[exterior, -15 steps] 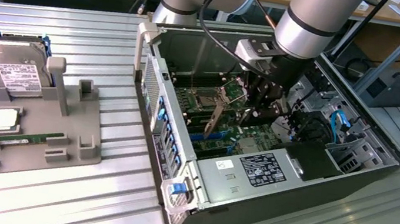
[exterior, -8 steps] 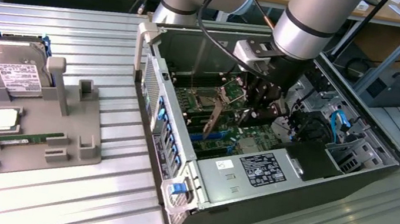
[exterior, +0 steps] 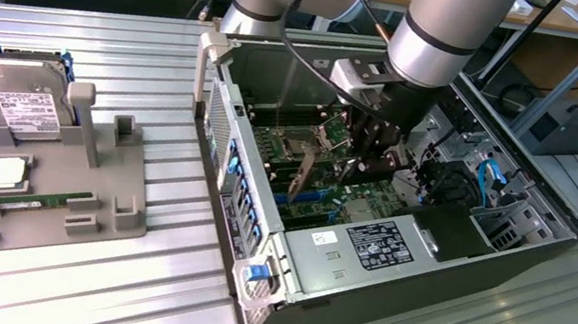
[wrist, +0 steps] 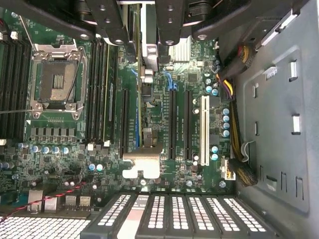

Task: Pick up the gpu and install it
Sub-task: 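Insert the gpu into the slot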

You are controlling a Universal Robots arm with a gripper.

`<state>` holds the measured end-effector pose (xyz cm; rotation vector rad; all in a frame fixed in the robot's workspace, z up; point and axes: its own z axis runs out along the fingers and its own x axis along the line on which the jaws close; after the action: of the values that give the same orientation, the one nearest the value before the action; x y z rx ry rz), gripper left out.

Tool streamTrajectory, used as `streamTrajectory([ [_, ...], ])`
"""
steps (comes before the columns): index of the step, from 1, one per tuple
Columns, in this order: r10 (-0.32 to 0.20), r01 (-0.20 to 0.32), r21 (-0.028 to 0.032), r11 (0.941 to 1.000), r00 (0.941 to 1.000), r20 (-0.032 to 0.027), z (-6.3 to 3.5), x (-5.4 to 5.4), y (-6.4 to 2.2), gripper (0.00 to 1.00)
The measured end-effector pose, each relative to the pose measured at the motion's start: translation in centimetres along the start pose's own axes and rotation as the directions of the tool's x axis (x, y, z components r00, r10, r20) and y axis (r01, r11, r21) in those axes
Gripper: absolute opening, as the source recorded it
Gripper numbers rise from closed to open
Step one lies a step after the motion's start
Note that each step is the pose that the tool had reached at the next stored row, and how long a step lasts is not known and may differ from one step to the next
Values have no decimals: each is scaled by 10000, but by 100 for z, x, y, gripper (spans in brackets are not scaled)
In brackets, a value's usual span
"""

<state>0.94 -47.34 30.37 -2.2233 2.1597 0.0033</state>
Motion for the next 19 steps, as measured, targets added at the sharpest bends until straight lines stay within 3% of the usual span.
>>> streamTrajectory([
  [6, 610, -610, 19, 9981, 9981, -20, 20, 0, 28, 27],
  [9, 608, -608, 26, 9981, 9981, -18, 28, -4, 175, 27],
  [12, 608, -608, 27, 9981, 9981, -19, 37, -6, 251, 27],
  [19, 607, -607, 27, 9982, 9982, -17, 62, -8, 328, 27],
])
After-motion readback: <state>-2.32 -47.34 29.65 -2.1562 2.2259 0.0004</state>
